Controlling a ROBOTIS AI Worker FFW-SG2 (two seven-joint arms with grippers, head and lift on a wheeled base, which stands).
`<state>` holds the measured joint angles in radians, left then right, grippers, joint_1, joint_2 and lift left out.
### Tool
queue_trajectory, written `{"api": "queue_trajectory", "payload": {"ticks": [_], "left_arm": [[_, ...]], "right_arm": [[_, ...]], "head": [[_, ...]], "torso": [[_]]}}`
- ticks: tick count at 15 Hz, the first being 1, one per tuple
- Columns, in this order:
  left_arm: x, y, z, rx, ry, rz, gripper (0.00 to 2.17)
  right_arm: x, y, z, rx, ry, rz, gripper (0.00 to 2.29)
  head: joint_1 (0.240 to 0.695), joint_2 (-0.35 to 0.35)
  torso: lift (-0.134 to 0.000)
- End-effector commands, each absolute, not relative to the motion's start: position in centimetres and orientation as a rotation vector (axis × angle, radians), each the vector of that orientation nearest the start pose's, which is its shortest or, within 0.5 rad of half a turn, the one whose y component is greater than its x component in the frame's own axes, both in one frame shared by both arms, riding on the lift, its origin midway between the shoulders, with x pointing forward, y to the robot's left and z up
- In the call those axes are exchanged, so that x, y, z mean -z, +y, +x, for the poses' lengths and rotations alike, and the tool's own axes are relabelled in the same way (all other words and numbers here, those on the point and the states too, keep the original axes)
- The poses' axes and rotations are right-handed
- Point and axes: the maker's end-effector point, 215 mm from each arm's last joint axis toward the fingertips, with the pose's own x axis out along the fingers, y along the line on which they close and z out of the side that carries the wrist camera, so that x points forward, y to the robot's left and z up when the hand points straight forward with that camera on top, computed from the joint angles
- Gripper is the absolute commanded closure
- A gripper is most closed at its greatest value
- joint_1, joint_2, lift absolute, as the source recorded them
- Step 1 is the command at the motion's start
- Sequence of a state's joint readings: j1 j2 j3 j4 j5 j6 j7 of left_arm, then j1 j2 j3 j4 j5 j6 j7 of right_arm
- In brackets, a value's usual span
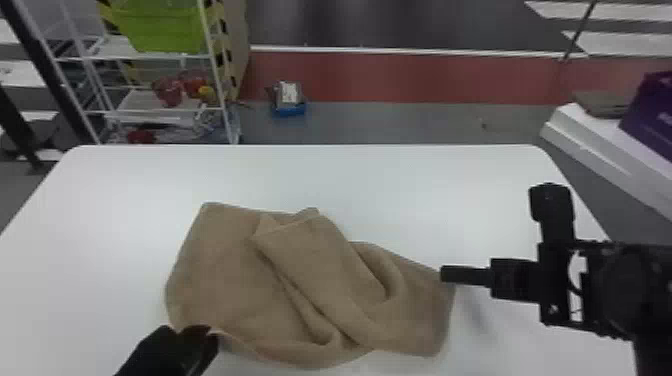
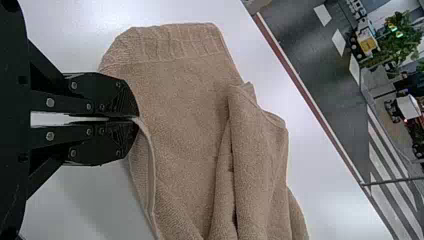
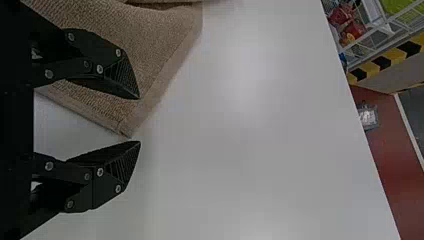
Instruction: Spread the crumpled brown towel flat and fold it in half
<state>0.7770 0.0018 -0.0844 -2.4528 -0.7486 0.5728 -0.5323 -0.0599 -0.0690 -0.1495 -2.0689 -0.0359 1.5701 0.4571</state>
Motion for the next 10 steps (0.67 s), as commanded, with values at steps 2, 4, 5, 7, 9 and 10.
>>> {"api": "queue_trajectory", "payload": {"ticks": [2, 4, 5, 7, 9, 10], "left_arm": [[41.7, 20.5, 32.2, 0.324, 0.596, 0.534, 1.08], [41.7, 20.5, 32.3, 0.325, 0.595, 0.533, 1.08], [41.7, 20.4, 32.4, 0.326, 0.593, 0.532, 1.08], [41.7, 20.5, 32.4, 0.326, 0.594, 0.534, 1.08], [41.7, 20.5, 32.4, 0.326, 0.592, 0.536, 1.08], [41.7, 20.5, 32.4, 0.329, 0.593, 0.535, 1.08]], "right_arm": [[43.7, -21.7, 45.7, -0.273, 0.980, 0.249, 0.66], [43.7, -21.4, 45.7, -0.279, 0.984, 0.236, 0.66], [43.7, -21.3, 45.8, -0.280, 0.985, 0.227, 0.66], [43.7, -21.1, 46.1, -0.284, 0.989, 0.221, 0.66], [43.7, -20.6, 46.3, -0.298, 0.992, 0.209, 0.66], [43.8, -20.4, 46.3, -0.301, 0.995, 0.204, 0.68]], "head": [[0.695, -0.019], [0.695, -0.017], [0.695, -0.016], [0.695, -0.013], [0.695, -0.010], [0.695, -0.005]], "torso": [[-0.134], [-0.134], [-0.134], [-0.134], [-0.134], [-0.134]]}}
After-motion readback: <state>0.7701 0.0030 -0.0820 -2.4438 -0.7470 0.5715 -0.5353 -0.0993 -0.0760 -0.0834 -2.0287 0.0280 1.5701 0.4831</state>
